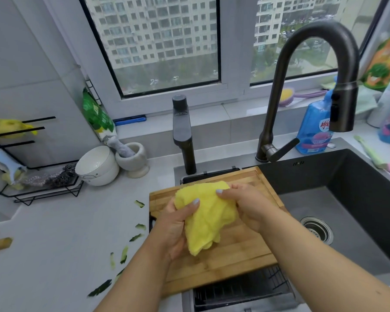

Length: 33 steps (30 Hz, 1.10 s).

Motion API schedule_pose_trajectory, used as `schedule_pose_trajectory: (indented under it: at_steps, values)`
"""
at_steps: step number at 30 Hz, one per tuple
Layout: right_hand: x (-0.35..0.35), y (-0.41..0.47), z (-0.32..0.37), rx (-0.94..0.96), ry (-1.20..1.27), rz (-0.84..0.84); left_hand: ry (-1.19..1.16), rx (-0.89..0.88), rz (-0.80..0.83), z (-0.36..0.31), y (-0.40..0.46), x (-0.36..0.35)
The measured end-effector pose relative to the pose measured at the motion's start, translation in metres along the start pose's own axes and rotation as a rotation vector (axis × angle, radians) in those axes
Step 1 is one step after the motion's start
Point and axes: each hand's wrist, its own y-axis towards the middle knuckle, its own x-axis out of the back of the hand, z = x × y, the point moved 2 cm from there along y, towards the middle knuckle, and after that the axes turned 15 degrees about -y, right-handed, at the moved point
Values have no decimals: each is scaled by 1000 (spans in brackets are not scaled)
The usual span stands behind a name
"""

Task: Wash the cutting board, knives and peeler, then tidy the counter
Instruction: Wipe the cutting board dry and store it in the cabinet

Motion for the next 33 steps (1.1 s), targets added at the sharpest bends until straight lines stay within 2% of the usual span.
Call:
schedule_pose_trajectory:
  at_steps: [3, 7, 10, 14, 15, 17, 20, 22, 24, 27, 30, 33]
  values:
    - [7, -7, 6, 47, 124, -2, -29, -61, -22, -4, -4, 0]
    - [6, -1, -9, 13, -18, -37, -77, -20, 109, -7, -7, -5]
    - [-7, 1, -30, -65, 52, 142, -57, 55, 249, -9, -9, -11]
    - [-20, -3, -39, 9, 403, 421, -19, 109, 235, -19, -17, -19]
    - [-18, -4, -36, 44, 456, 420, 7, 90, 205, -23, -19, -20]
    - [-9, -4, -28, 104, 421, 288, 177, -9, 124, -36, -21, -19]
    - [4, -7, -9, 199, 173, 75, 540, -167, 5, -52, -23, -15]
    - [4, -13, 6, 263, 61, 14, 651, -256, -64, -59, -26, -15]
    - [2, -20, 22, 335, -16, -51, 613, -301, -80, -65, -31, -22]
    - [2, -25, 50, 354, 2, -134, 365, -300, -17, -84, -38, -38]
    - [7, -20, 79, 316, 163, -22, 227, -370, 20, -112, -39, -54]
    - [9, -7, 109, 331, 153, 27, 242, -488, -34, -142, -27, -70]
